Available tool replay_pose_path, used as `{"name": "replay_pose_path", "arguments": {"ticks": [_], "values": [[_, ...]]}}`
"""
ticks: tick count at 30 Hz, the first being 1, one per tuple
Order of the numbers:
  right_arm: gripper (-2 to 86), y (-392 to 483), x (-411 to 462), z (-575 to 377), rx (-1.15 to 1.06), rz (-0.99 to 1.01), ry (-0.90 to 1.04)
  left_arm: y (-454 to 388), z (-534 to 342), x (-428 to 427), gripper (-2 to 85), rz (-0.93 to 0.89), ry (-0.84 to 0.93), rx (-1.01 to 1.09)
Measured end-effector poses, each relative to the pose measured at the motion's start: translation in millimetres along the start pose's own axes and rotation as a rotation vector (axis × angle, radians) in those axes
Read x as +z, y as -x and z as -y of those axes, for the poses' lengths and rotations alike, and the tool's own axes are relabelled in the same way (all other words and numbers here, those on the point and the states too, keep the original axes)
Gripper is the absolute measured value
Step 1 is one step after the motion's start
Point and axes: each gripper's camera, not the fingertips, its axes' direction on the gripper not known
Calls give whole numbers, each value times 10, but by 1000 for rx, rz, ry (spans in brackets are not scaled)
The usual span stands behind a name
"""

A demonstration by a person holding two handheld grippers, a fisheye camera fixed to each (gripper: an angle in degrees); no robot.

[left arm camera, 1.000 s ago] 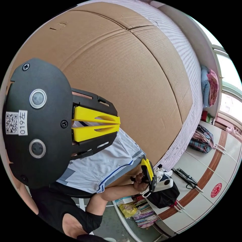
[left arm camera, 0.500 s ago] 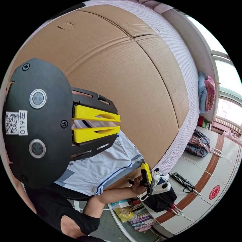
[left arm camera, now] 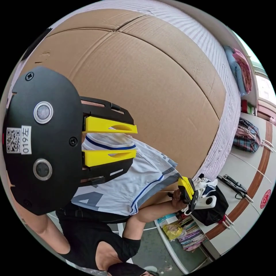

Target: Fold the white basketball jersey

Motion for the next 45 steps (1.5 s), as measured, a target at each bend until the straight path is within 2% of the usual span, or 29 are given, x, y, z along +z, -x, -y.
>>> {"name": "replay_pose_path", "arguments": {"ticks": [7, 18, 24, 37, 42, 45], "values": [[0, -4, 61, -127, -4, 21, -32, -25, 114, 104, 59, -27, 57, 48], [0, 24, 445, -227, 46, -54, -12, -58, -276, -78, 21, -73, -74, -5], [1, 47, 810, -244, 119, -173, 63, -156, -284, -14, 18, -12, -23, -19], [21, 167, 1412, -509, 138, -396, 174, -316, -548, -104, 19, -9, -1, -68], [51, 111, 1397, -717, 145, -358, 148, -442, -716, -249, 15, 5, -10, -76], [53, 33, 1240, -897, 154, -247, 68, -439, -871, -399, 17, -18, -56, -101]]}}
